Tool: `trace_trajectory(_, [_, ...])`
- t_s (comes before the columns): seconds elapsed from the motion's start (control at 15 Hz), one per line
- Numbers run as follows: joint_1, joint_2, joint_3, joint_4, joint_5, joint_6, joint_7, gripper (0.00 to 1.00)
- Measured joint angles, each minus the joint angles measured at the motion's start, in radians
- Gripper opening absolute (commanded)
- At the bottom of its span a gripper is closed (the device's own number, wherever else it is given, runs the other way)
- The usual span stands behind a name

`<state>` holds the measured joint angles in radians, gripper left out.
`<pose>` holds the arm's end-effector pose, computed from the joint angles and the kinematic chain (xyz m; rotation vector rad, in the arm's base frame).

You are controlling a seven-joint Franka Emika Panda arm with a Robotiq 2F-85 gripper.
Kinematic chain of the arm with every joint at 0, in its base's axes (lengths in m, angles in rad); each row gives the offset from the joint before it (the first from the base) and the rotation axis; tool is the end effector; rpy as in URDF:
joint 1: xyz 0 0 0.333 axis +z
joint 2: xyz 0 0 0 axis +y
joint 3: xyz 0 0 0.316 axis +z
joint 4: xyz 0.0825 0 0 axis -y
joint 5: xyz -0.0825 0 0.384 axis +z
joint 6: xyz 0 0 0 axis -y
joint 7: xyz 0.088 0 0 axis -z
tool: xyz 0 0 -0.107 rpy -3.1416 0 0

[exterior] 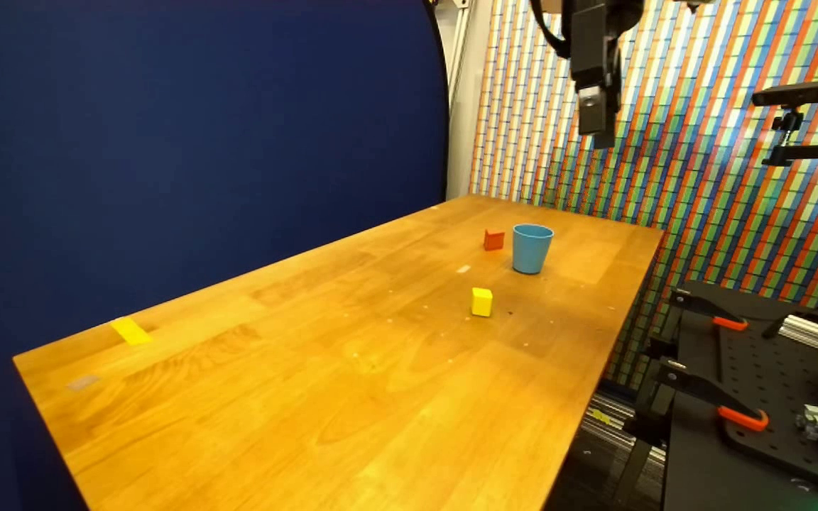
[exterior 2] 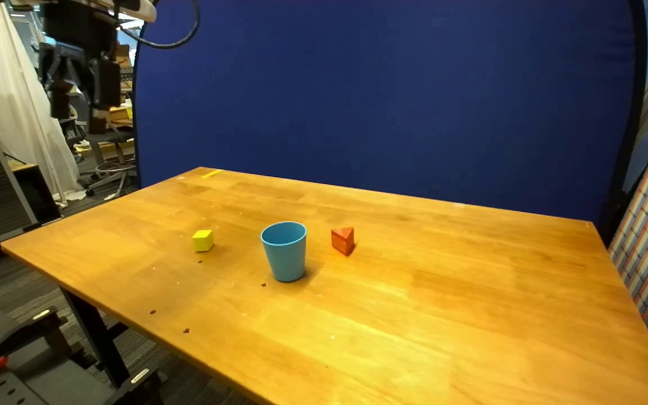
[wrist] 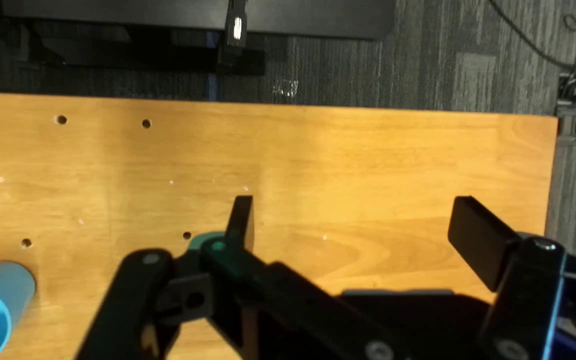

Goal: Put the yellow block in the cup

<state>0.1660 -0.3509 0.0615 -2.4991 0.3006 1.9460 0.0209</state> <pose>0.3873 0.1100 0.3970 -2.9014 -0.0892 0.3339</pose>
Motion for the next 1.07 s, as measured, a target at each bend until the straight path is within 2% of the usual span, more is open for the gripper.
trace_trajectory(0.27, [-0.055,0.224,-0.001,0.105,-0.004,0.156,0.049,1.0])
trace_trajectory(0.6, [-0.069,0.506,0.0,0.228,0.001,0.3,0.124,1.0])
trace_trajectory(0.87, [-0.068,0.696,0.001,0.317,0.006,0.354,0.174,1.0])
trace_trajectory(1.07, [-0.069,0.79,0.0,0.37,0.006,0.375,0.219,1.0])
